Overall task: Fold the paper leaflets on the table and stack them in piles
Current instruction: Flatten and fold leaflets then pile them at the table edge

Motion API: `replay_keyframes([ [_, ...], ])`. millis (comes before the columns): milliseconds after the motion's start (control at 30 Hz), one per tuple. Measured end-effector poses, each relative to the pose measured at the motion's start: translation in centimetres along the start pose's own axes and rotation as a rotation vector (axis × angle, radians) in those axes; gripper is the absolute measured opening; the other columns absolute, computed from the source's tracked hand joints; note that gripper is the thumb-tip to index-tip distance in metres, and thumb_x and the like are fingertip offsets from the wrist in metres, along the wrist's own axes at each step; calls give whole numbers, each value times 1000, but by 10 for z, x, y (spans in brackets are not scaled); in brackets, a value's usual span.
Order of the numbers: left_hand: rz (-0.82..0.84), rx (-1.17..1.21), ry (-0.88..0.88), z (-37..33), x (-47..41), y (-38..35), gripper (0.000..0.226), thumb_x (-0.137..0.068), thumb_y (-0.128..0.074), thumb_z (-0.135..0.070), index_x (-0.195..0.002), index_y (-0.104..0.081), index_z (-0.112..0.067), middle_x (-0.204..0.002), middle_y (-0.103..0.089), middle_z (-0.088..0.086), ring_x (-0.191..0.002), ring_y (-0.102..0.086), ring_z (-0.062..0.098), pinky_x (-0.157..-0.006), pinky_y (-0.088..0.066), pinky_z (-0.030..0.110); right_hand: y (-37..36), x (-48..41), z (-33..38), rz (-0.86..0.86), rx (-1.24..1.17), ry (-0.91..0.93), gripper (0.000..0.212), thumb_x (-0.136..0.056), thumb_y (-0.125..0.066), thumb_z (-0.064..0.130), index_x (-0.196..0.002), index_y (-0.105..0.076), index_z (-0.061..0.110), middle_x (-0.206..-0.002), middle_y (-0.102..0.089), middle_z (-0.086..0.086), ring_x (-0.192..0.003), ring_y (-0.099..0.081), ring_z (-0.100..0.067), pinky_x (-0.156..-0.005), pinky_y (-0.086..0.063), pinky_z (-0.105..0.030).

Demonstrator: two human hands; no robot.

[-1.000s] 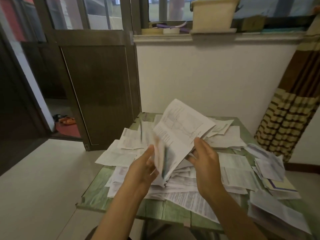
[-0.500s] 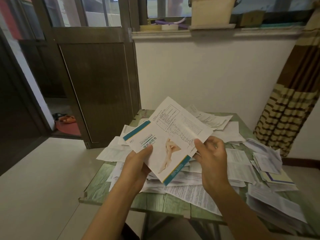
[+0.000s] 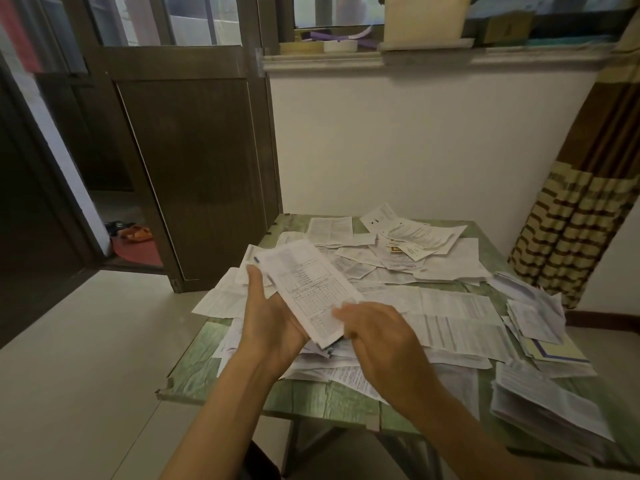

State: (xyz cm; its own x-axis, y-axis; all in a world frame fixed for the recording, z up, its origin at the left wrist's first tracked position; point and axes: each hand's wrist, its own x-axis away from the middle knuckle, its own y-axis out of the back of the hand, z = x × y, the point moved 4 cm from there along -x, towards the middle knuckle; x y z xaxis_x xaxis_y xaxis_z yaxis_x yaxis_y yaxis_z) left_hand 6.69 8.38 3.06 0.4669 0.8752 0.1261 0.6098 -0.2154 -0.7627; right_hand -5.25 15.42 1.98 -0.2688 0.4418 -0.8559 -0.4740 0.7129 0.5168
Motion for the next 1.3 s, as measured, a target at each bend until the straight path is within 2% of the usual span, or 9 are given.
replay_keyframes([
  [167,-54,-258,-20,5,-1,8,27,-92,-51,-16,-118,-58,-13,-108,-70,13,-97,-68,29,-77,-57,41,-9,9,9,159,26,46,35,-79,-46,10,-111,-59,11,-108,-69,-4,-110,-52,-13,-100,-41,-30],
  [267,-73,-335,-41,8,-1,11,23,-95,-46,-8,-115,-57,-13,-104,-71,9,-91,-70,24,-69,-58,35,-3,3,1,92,-278,-411,39,-87,-45,14,-123,-49,28,-120,-57,6,-114,-46,-1,-95,-42,-12],
  [333,-79,-355,-45,11,-1,9,22,-94,-48,-9,-113,-58,-16,-101,-72,8,-89,-70,23,-69,-58,36,-2,-2,-10,30,-533,-813,39,-95,-51,17,-130,-41,31,-119,-48,13,-105,-48,5,-74,-44,-2],
  [467,-94,-359,-59,20,-1,4,18,-94,-50,-11,-103,-59,-24,-93,-74,1,-82,-71,21,-69,-58,37,-6,-4,-19,249,-825,-1165,20,-94,-53,24,-112,-57,14,-95,-69,-6,-61,-64,-8,-46,-49,-16],
  [567,-104,-343,-57,25,0,4,18,-94,-51,-12,-106,-59,-21,-95,-74,2,-85,-71,21,-68,-57,37,-1,0,-21,310,-777,-1148,9,-93,-56,24,-97,-60,18,-79,-70,-5,-38,-52,-9,-35,-40,-19],
  [733,-222,-304,-48,15,-4,17,16,-89,-57,-5,-104,-61,-7,-83,-74,7,-72,-72,18,-53,-56,27,27,13,-45,375,-641,-1253,12,-83,-69,23,-89,-65,13,-74,-71,-4,-42,-56,-8,-38,-40,-17],
  [967,-92,-738,-16,70,-12,-31,10,-89,-60,-10,-94,-66,-4,-85,-74,8,-73,-70,16,-67,-57,27,123,42,-97,-62,-550,-1422,9,-86,-62,16,-94,-57,19,-85,-66,1,-68,-65,-11,-46,-52,-17],
  [1100,-15,-828,31,116,-20,-69,13,-90,-60,-13,-102,-62,-8,-92,-71,9,-81,-68,19,-70,-58,32,170,77,-119,-146,-305,-1432,17,-87,-63,18,-102,-54,19,-91,-63,-1,-74,-62,-11,-51,-51,-22],
  [1300,141,-1229,-1,184,-17,-85,23,-92,-57,-24,-113,-50,-20,-103,-62,-2,-77,-59,2,-59,-49,10,190,152,-132,68,220,-1431,14,-90,-58,24,-100,-50,19,-90,-52,-1,-79,-51,-17,-65,-42,-29],
])
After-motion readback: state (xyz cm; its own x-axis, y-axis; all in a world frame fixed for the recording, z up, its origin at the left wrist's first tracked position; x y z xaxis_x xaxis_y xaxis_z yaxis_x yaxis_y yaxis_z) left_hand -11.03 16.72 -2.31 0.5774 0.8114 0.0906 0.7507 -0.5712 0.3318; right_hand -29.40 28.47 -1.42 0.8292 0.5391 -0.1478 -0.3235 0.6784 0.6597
